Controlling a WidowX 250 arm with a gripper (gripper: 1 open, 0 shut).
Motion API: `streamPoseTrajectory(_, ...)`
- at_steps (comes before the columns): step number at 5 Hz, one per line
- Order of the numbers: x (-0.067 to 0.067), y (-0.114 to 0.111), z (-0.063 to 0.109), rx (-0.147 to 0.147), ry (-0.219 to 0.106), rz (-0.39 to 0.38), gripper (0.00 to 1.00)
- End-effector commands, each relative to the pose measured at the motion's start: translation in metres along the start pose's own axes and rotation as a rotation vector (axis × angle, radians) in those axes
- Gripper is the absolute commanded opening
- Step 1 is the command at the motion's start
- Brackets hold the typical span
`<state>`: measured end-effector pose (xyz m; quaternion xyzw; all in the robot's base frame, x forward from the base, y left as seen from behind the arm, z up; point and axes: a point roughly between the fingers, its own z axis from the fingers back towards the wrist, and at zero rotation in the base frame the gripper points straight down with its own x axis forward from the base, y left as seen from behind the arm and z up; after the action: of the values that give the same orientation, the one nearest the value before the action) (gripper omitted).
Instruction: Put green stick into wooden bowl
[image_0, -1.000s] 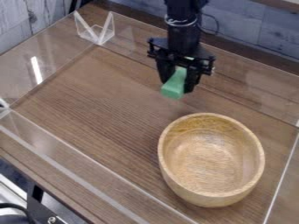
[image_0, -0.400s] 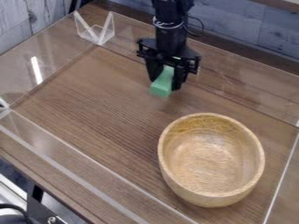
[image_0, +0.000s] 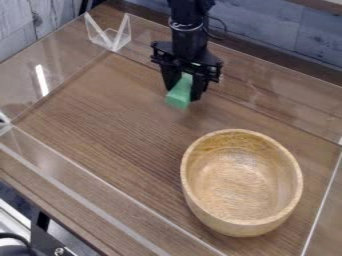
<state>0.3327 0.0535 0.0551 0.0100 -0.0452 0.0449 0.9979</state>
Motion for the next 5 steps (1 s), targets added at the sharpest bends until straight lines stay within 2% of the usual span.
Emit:
streamPoseTrajectory(1,0.007,0.008,0.01,0.014,-0.044,-0.006,0.0)
streamPoseTrajectory(5,0.006,0.027,-0.002,0.046,-0.041,-0.004,0.0)
